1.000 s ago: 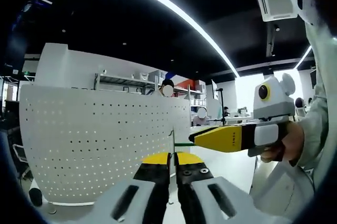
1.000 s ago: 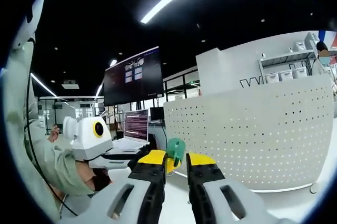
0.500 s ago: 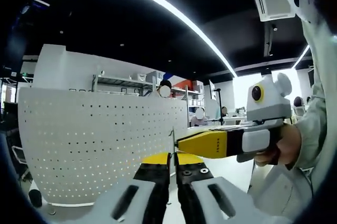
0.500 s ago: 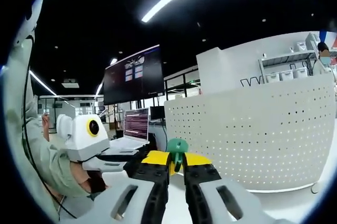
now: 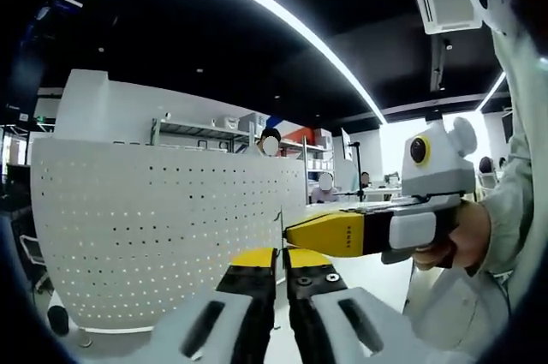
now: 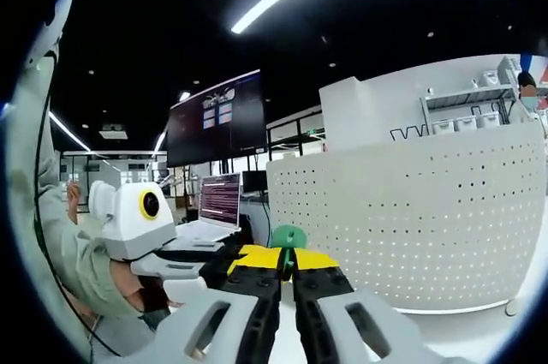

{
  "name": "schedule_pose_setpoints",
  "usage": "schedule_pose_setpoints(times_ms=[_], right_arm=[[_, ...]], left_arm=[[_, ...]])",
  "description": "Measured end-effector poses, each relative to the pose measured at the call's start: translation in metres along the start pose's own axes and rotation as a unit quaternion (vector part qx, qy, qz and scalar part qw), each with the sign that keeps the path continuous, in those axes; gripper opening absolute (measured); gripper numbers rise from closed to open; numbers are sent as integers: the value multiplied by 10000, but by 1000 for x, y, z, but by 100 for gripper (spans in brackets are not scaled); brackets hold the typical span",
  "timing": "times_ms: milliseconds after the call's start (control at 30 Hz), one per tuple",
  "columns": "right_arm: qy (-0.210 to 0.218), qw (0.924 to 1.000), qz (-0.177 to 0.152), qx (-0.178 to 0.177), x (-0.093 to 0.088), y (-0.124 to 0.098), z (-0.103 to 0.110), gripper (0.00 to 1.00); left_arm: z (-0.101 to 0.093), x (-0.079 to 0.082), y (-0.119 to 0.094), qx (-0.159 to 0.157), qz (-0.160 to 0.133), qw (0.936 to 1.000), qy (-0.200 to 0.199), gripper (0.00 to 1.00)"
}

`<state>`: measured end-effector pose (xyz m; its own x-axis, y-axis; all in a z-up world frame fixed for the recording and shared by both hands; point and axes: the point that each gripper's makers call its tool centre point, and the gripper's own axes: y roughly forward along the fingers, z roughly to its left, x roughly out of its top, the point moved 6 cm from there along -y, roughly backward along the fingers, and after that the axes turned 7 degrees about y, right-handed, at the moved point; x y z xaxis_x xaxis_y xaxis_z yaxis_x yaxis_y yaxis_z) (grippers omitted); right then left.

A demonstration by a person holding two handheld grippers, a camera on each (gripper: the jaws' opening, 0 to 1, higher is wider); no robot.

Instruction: Insert the hook assembly into the mounting plate slot until the hook locks in place.

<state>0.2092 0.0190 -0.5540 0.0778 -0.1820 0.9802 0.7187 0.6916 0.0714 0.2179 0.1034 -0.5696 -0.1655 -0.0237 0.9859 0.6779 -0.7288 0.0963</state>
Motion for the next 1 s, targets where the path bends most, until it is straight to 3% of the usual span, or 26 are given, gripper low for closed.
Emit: schedule_pose_setpoints(times_ms=[267,367,700,900,1000], right_arm=[[-186,9998,3,-58,-1,7,3,1],[-54,9999,-36,-105,0,11,1,1],[-142,9989,-158,-409,9,16,-13,1],[-273,9968,-215,-721,15,16,-31,1],[-321,9952,-285,-883,21,15,-42,1]], left_arm=[[6,-1,-1,42,51,9999,147,5],[9,0,-2,50,56,9998,170,7],[16,-5,-3,192,193,9993,256,36],[22,-12,-6,465,332,9973,457,55],[22,-14,-8,482,365,9966,552,59]])
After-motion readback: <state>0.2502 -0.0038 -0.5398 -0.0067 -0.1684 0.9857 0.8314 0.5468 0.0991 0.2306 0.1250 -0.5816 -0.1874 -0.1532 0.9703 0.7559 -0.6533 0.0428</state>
